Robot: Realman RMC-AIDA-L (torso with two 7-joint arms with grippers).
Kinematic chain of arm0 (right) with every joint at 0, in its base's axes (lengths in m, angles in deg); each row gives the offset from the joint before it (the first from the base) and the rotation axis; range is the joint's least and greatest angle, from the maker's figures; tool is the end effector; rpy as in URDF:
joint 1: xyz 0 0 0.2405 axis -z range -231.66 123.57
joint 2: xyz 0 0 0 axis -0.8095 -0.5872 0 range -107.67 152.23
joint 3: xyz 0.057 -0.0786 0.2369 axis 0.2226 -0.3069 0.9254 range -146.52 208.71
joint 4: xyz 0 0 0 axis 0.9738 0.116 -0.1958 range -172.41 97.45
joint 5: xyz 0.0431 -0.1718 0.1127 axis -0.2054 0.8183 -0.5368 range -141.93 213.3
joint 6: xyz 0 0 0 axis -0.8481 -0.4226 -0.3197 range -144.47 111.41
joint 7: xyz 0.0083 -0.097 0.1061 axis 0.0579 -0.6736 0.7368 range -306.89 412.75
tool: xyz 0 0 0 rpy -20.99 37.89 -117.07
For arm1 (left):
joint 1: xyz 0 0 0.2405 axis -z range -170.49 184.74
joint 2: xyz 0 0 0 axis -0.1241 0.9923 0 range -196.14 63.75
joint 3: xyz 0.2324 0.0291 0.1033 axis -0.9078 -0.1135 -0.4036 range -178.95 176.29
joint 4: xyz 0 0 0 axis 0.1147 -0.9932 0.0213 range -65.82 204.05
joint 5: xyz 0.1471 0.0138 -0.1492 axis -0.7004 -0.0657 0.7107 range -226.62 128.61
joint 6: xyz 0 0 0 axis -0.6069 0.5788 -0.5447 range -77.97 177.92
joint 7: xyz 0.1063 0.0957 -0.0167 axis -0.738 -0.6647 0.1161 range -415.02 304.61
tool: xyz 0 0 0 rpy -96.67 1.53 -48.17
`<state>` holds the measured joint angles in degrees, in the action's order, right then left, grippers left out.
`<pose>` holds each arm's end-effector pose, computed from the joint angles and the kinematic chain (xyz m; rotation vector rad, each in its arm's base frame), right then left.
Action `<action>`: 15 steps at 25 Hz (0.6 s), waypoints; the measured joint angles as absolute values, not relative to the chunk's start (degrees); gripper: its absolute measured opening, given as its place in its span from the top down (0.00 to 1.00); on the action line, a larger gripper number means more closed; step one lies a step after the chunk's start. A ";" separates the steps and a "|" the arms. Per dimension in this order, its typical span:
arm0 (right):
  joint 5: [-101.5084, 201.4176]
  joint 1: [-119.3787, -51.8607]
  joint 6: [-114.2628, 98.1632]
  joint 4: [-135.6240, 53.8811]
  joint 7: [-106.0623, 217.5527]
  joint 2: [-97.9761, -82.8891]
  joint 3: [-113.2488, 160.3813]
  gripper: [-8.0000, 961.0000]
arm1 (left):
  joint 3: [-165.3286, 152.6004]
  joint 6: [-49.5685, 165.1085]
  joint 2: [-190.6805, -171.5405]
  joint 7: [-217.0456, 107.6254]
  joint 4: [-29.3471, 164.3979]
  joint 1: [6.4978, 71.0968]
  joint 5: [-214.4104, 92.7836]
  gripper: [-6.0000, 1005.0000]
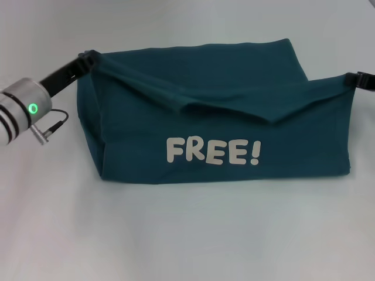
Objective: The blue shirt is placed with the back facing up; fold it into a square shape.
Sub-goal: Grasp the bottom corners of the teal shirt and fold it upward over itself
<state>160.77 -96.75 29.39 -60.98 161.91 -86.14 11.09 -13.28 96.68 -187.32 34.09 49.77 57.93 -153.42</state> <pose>0.3316 0.4465 0.0964 -1.7634 1.2895 0.5400 -0.2293 0.4638 0.0002 -1.8057 -1.2352 -0.9880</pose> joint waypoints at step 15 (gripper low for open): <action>160.01 -98.27 21.71 -57.59 155.83 -88.34 10.97 0.95 | -13.27 93.11 -188.90 28.02 52.12 57.60 -149.23 0.98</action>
<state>160.01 -98.27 21.71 -57.59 155.83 -88.34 10.97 -13.27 93.11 -188.90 28.02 52.12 57.60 -149.23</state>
